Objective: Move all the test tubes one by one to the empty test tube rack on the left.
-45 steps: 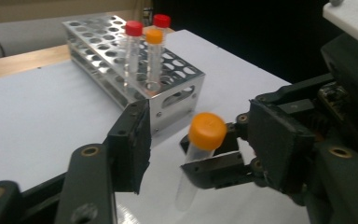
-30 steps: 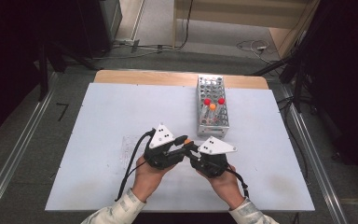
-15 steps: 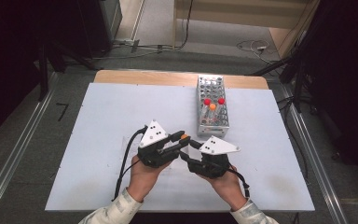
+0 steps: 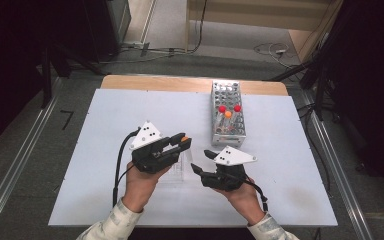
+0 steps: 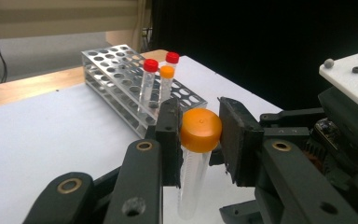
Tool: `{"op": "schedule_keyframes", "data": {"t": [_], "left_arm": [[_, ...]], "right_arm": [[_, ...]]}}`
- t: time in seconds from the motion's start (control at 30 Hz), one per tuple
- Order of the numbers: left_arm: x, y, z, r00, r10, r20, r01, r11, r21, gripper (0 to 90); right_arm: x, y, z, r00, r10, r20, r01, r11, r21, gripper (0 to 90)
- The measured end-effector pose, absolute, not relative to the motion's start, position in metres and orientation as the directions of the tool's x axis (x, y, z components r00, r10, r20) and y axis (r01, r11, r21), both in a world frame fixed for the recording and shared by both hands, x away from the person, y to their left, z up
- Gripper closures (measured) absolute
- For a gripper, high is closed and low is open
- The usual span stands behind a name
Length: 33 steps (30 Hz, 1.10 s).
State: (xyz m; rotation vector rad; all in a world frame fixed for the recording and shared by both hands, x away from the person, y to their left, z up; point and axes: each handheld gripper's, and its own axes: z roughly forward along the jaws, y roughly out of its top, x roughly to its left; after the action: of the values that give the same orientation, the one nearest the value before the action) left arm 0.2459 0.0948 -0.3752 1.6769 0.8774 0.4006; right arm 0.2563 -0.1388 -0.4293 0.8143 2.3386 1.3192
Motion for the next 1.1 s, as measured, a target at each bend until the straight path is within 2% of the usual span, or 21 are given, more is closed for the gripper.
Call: {"op": "schedule_keyframes", "data": {"t": [0.6, 0.87, 1.1], "left_arm": [[0.253, 0.144, -0.372, 0.561, 0.808, -0.180, 0.369, -0.049, 0.928, 70.0], [0.258, 0.144, -0.377, 0.508, 0.854, -0.112, 0.348, -0.085, 0.934, 70.0], [0.262, 0.139, -0.386, 0.501, 0.861, -0.086, 0.361, -0.118, 0.925, 70.0]], "right_arm": [[0.260, -0.144, -0.429, -0.769, 0.639, -0.004, 0.323, 0.395, 0.860, 37.2], [0.260, -0.145, -0.429, -0.770, 0.638, -0.008, 0.321, 0.398, 0.859, 37.1], [0.260, -0.145, -0.429, -0.765, 0.644, -0.005, 0.325, 0.393, 0.860, 37.0]]}}
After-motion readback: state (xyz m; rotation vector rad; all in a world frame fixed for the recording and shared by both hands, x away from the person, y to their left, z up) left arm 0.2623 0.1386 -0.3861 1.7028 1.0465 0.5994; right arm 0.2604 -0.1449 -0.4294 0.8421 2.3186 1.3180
